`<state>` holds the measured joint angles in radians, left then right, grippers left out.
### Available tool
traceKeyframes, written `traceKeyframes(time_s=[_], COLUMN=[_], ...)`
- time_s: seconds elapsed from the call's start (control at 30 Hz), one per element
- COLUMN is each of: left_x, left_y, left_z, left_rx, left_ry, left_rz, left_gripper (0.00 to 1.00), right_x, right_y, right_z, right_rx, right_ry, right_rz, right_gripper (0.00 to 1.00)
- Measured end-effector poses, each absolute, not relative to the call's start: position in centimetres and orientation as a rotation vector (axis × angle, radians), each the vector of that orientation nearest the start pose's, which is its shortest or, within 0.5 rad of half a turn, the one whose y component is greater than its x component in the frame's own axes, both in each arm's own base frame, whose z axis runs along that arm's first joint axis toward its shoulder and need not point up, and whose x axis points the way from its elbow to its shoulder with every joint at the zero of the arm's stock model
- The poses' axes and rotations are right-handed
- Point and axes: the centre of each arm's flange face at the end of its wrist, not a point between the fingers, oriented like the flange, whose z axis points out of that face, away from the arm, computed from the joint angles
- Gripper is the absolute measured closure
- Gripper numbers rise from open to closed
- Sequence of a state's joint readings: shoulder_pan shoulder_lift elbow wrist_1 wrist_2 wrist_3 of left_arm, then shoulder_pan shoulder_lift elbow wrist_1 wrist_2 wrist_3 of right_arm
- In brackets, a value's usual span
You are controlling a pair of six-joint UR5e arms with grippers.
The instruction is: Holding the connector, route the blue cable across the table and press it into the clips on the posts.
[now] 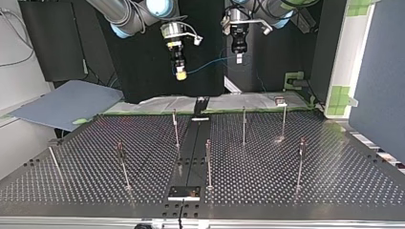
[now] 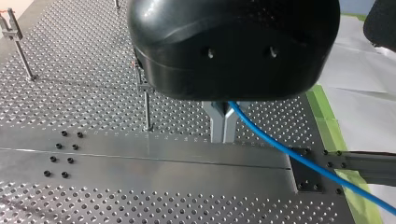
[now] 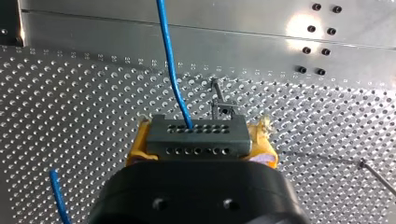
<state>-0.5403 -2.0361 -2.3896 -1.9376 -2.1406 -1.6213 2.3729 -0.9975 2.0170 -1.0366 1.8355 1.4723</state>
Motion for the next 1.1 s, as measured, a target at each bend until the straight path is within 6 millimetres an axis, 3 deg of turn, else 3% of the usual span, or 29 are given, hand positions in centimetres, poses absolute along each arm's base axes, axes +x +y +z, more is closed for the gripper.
traceKeyframes(time_s=[0.37,0.53,0.87,1.1], left_x=[28.3,28.3,28.0,26.3], left_y=[-26.2,-26.2,-25.7,-24.0], left_z=[6.0,6.0,6.1,6.8], left_rx=[-0.031,-0.031,-0.042,-0.059], left_ry=[1.638,1.638,1.647,1.686], left_rz=[0.018,0.018,0.034,0.059], left_gripper=[1.0,1.0,1.0,1.0], right_x=[45.3,44.8,44.0,46.0], right_y=[-27.0,-26.5,-25.9,-26.2], right_z=[3.8,2.7,2.1,4.9], right_rx=[1.751,1.805,1.885,1.875], right_ry=[-0.837,-0.846,-0.858,-0.863], right_rz=[1.399,1.347,1.269,1.33], right_gripper=[1.0,1.0,1.0,1.0])
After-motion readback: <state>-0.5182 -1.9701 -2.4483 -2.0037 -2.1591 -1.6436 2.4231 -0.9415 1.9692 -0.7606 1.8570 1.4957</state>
